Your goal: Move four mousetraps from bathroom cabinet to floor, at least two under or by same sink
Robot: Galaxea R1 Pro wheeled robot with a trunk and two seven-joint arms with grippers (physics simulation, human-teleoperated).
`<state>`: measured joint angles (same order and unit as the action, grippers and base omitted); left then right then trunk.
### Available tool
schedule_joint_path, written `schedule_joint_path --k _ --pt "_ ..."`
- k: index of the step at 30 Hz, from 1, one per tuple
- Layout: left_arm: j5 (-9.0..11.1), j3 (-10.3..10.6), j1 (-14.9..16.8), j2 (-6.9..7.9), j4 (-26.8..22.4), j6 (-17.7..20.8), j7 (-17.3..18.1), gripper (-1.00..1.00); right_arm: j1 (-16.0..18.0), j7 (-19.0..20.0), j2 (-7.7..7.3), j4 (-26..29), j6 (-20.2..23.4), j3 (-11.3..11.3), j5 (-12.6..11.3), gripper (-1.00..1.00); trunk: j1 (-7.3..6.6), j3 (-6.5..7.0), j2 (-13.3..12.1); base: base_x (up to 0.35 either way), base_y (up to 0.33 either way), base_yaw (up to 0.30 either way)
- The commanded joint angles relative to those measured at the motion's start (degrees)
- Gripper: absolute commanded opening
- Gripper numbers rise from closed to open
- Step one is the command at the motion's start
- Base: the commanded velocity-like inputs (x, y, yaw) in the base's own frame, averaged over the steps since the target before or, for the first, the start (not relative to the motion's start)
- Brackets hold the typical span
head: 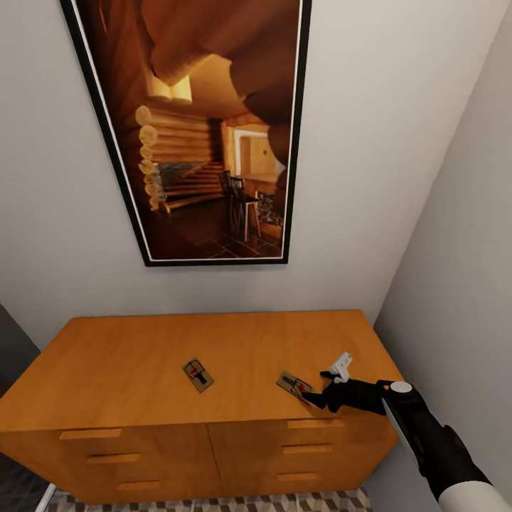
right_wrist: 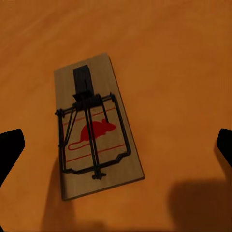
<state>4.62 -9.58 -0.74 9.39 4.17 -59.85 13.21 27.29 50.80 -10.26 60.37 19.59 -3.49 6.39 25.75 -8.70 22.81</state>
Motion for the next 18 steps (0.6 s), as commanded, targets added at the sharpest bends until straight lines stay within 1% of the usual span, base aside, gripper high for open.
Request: schedule_joint_path --k 1,18 --pt "0.47 -0.17 0.04 0.01 0.08 -0.15 0.59 1.0 0.04 0.21 -0.02 0.1 0.27 -0.03 0.29 1.0 0.04 -0.1 0.11 0.019 0.014 0.0" --pt "0.47 -0.17 0.04 0.01 0.09 -0.15 0.61 1.0 0.04 0.17 0.11 0.03 0.33 -0.03 0.29 1.0 0.04 -0.1 0.11 0.004 0.003 0.0"
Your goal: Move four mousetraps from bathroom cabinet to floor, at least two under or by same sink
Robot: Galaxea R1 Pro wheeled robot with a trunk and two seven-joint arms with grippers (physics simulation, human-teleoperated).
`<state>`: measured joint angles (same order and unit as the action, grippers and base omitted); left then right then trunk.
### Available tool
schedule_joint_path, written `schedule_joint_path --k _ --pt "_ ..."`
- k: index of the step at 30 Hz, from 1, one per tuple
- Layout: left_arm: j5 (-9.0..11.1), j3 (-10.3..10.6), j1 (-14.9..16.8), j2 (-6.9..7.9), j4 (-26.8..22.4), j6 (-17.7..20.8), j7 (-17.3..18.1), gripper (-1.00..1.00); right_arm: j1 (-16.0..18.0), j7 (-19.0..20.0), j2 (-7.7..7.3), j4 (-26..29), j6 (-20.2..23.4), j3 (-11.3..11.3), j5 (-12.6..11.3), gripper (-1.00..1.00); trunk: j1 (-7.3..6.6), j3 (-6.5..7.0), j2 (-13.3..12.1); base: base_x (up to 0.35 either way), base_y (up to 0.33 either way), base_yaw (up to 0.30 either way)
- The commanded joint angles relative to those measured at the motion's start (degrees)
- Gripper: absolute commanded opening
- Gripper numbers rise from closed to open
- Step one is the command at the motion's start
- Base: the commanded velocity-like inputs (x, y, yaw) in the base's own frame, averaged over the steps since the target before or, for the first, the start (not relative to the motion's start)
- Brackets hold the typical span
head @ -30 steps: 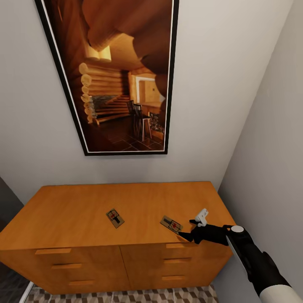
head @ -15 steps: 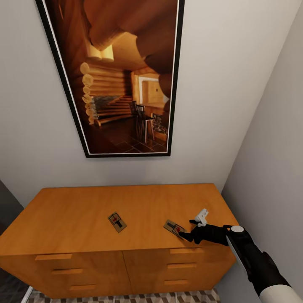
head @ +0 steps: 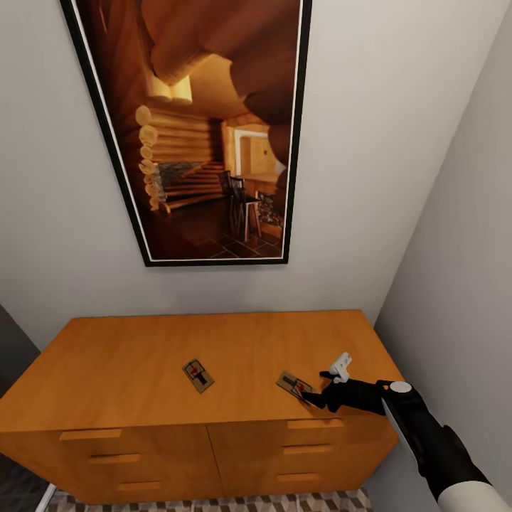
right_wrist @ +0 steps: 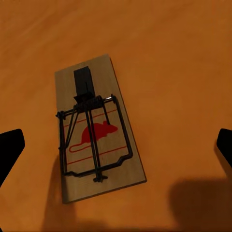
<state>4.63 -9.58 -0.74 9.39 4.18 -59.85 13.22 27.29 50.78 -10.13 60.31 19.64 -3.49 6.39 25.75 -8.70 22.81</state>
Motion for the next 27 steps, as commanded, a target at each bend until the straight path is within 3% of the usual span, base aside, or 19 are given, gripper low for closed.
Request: schedule_joint_path --k 1,27 --pt "0.47 -0.17 0.04 0.01 0.1 -0.15 0.61 1.0 0.04 0.2 -0.01 0.11 0.28 -0.03 0.29 1.0 0.04 -0.1 0.11 0.0 0.0 0.0" --pt "0.47 -0.17 0.04 0.01 0.1 -0.15 0.58 1.0 0.04 -0.17 -0.01 0.08 0.25 -0.03 0.29 1.0 0.04 -0.1 0.11 0.0 0.0 0.0"
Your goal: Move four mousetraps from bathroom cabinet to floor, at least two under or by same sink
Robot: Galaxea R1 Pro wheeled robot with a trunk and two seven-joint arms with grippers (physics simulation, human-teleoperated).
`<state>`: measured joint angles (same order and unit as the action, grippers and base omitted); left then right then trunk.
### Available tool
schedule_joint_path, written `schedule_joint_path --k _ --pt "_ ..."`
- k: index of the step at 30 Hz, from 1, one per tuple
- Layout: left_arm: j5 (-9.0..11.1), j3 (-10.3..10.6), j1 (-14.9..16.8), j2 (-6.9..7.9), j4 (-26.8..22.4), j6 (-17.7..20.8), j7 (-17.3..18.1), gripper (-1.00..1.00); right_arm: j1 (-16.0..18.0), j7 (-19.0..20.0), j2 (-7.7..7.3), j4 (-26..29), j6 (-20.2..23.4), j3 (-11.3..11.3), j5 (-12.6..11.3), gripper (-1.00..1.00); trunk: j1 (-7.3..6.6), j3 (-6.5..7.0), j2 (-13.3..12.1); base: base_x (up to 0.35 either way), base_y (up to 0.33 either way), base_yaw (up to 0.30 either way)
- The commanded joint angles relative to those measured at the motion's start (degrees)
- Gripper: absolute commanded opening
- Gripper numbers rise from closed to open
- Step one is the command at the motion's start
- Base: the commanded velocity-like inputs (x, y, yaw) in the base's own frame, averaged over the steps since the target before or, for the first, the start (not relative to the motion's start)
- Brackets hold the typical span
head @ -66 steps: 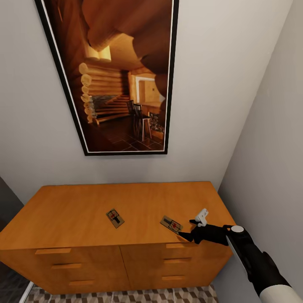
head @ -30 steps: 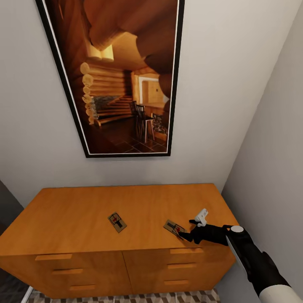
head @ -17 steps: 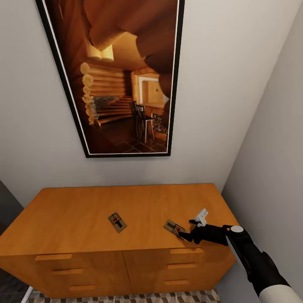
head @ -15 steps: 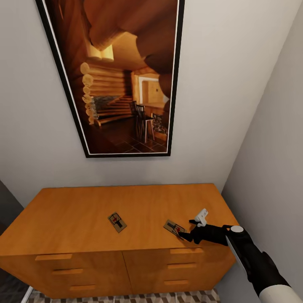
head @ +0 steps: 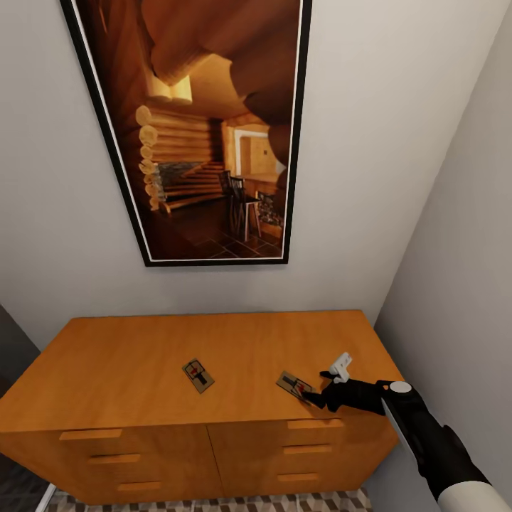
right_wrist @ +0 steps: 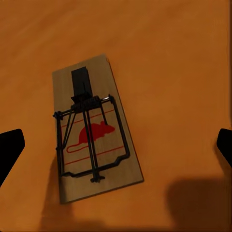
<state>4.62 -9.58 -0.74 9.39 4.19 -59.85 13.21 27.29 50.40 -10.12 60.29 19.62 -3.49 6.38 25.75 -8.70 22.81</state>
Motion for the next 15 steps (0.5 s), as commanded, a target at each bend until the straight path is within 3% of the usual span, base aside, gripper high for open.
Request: schedule_joint_path --k 1,15 --pt "0.47 -0.17 0.04 0.01 0.1 -0.15 0.59 1.0 0.04 -0.23 -0.04 0.1 0.27 -0.03 0.3 1.0 0.04 -0.1 0.11 0.0 0.0 0.0" --pt "0.47 -0.17 0.04 0.01 0.1 -0.15 0.6 1.0 0.04 -6.81 0.15 0.1 0.24 -0.25 1.03 1.0 0.04 -0.1 0.11 0.0 0.0 0.0"
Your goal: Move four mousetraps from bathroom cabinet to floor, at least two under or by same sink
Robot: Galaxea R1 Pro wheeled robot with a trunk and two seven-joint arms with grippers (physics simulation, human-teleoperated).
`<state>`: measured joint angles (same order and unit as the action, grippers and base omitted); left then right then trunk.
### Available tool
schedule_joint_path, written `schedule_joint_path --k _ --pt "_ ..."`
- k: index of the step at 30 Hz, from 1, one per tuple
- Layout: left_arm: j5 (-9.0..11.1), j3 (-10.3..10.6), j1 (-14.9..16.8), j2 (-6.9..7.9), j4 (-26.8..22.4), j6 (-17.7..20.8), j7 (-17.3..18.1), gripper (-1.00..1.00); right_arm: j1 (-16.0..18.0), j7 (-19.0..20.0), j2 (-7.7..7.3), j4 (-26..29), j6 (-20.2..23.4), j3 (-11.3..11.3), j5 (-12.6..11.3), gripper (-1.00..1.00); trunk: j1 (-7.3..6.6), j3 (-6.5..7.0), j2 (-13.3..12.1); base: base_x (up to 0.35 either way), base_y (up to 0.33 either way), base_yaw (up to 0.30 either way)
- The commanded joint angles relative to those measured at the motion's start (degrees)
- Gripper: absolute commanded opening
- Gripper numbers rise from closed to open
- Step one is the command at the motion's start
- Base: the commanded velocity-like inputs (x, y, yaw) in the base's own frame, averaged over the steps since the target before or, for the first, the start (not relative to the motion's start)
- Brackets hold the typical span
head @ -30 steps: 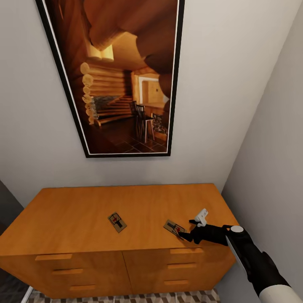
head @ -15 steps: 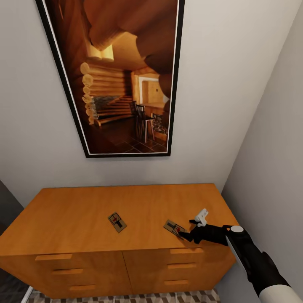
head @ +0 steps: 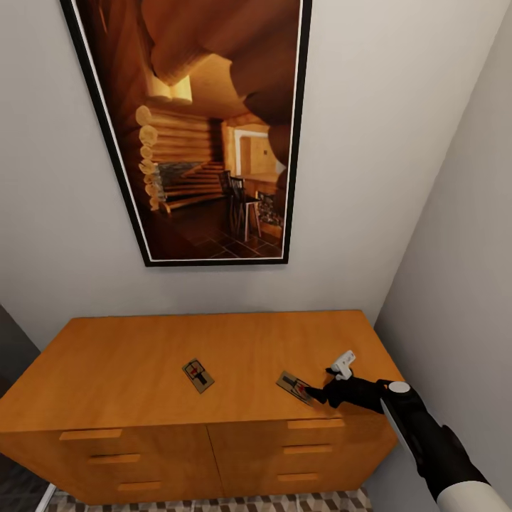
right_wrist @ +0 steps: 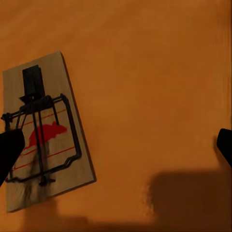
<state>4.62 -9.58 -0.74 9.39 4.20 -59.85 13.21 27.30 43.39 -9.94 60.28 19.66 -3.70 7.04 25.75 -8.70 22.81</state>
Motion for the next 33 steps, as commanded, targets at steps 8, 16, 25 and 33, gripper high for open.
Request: schedule_joint_path --k 8,16,25,33 --pt "0.47 -0.17 0.04 0.01 0.05 -0.15 0.62 1.0 0.04 -0.68 0.27 0.1 0.21 -0.11 1.46 1.0 0.04 -0.1 0.11 0.0 0.0 0.0" --pt "0.47 -0.17 0.04 0.01 0.07 -0.15 0.62 1.0 0.04 -0.87 0.35 0.1 0.21 -1.14 1.86 1.0 0.04 -0.1 0.11 0.0 0.0 0.0" --pt "0.47 -0.17 0.04 0.01 0.1 -0.15 0.6 1.0 0.04 -0.86 0.36 0.1 0.22 -2.03 1.92 1.0 0.04 -0.1 0.11 0.0 0.0 0.0" --pt "0.47 -0.17 0.04 0.01 0.06 -0.15 0.61 1.0 0.04 -0.86 0.36 0.1 0.29 -2.09 1.88 1.0 0.04 -0.1 0.11 -0.01 0.03 0.0"
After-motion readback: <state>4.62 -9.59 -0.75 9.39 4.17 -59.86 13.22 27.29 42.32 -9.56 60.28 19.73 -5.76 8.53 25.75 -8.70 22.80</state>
